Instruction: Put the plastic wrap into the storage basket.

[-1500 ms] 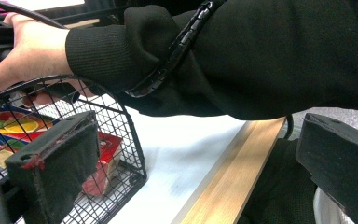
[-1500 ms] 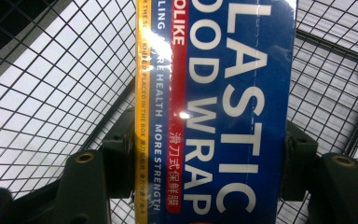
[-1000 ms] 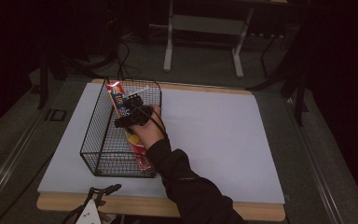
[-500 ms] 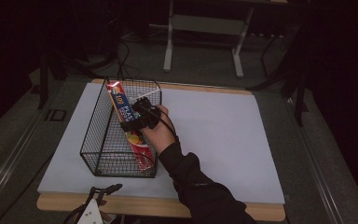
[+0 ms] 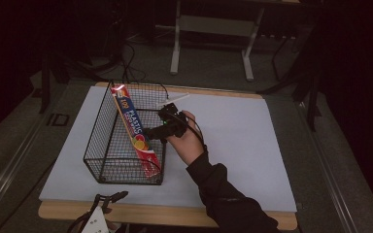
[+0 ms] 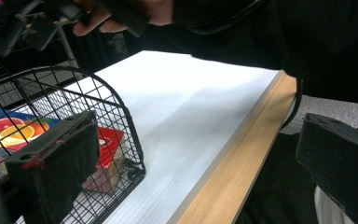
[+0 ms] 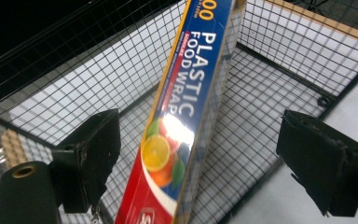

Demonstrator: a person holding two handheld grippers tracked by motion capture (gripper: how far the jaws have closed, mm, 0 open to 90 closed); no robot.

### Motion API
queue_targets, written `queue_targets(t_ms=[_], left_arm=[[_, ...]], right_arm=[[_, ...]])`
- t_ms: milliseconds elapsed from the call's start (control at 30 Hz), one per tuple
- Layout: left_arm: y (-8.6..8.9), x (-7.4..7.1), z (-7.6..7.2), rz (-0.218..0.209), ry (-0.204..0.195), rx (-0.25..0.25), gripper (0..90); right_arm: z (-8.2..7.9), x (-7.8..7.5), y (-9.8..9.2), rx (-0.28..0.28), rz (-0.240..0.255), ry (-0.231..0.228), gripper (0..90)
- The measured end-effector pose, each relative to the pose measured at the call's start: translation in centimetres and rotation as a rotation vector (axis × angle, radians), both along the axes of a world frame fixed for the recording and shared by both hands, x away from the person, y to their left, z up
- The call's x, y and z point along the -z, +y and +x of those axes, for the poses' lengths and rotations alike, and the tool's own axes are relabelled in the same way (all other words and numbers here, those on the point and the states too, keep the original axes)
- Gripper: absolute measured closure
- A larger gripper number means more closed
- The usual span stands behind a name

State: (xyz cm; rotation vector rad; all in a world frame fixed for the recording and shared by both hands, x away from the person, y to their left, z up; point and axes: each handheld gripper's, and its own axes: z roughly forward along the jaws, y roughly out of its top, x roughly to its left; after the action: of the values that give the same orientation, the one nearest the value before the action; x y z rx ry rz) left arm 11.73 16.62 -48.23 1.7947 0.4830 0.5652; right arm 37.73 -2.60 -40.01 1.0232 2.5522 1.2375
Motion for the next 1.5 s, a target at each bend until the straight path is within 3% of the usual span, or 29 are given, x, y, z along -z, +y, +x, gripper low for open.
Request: queue_targets(t_ms=[300, 633, 1133, 1433, 1500], left_arm=[[-0.1, 0.0, 0.0, 0.008, -0.003, -0.002, 0.2], [-0.1, 0.0, 0.1, 0.011, 0.001, -0.002, 0.2], [-0.1, 0.0, 0.1, 0.004, 0.005, -0.004, 0.2], [-0.2, 0.0, 0.1, 0.006, 0.005, -0.006, 0.2], [-0.2, 0.0, 0.1, 0.007, 0.005, -0.006, 0.2]], right_arm=[[-1.0, -0.2, -3.8, 0.019, 0.008, -0.026, 13.8], [-1.9, 0.8, -7.3, 0.028, 0.019, -0.047, 14.1], [-3.3, 4.0, -12.5, 0.026, -0.028, -0.077, 13.1], [-3.7, 6.0, -15.3, 0.059, -0.022, -0.057, 13.1], [-3.9, 6.1, -15.7, 0.061, -0.023, -0.076, 13.1]])
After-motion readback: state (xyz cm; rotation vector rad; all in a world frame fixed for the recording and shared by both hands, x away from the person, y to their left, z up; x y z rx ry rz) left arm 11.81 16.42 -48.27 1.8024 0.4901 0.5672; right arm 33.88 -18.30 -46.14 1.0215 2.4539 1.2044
